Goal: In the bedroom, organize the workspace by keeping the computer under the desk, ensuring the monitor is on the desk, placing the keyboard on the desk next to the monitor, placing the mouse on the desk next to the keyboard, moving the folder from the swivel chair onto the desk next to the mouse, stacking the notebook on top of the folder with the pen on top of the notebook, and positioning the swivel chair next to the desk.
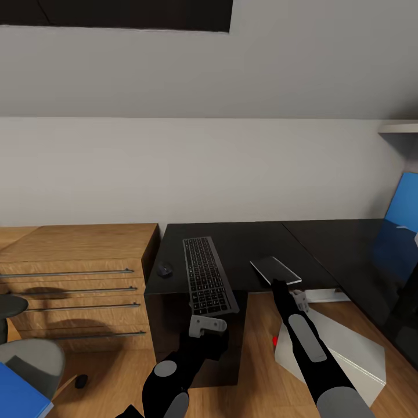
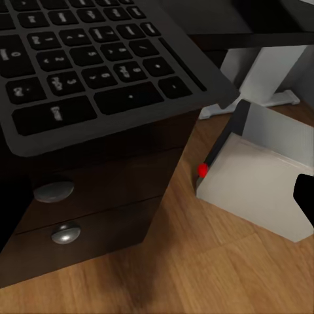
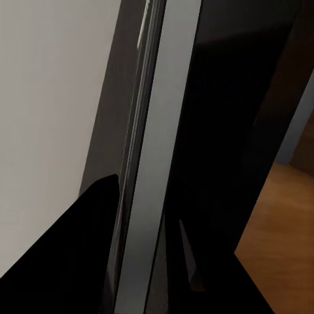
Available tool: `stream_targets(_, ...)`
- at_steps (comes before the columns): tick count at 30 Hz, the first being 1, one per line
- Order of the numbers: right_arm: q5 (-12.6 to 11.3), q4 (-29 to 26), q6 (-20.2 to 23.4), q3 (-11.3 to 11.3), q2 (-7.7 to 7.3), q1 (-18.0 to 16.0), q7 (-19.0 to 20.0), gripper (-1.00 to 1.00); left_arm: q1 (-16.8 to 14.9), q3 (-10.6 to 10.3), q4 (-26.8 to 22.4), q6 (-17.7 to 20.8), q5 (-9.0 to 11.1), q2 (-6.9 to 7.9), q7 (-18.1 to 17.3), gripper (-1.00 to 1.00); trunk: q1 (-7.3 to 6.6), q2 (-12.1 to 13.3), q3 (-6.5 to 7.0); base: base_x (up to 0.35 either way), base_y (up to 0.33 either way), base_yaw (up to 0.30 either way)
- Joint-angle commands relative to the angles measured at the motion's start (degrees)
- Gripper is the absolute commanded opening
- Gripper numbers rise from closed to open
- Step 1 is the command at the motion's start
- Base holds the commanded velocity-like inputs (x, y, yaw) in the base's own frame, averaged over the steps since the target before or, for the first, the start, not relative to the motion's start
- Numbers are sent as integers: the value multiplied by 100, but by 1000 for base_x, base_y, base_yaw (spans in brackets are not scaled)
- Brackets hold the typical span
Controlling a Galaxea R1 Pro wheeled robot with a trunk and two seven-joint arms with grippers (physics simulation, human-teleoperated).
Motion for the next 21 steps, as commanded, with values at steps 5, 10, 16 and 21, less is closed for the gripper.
stream_targets(5,-83,156,-25,-4,2,-1,-27,-100,-6,-6,-7,12,60,1,57,100,0,-2,-7,-13,0,0)
stream_targets(10,-81,156,-23,-4,2,-1,-27,-100,-6,-7,-9,12,60,1,57,100,0,-2,-7,-148,0,0)
stream_targets(16,-76,156,-16,-4,0,-1,-28,-100,-6,-13,-11,10,60,-6,52,100,0,-2,-7,-22,0,0)
stream_targets(21,-75,156,-16,-4,-5,-1,-28,-100,-6,-21,-12,5,60,-36,46,100,66,-123,-61,-3,0,0)
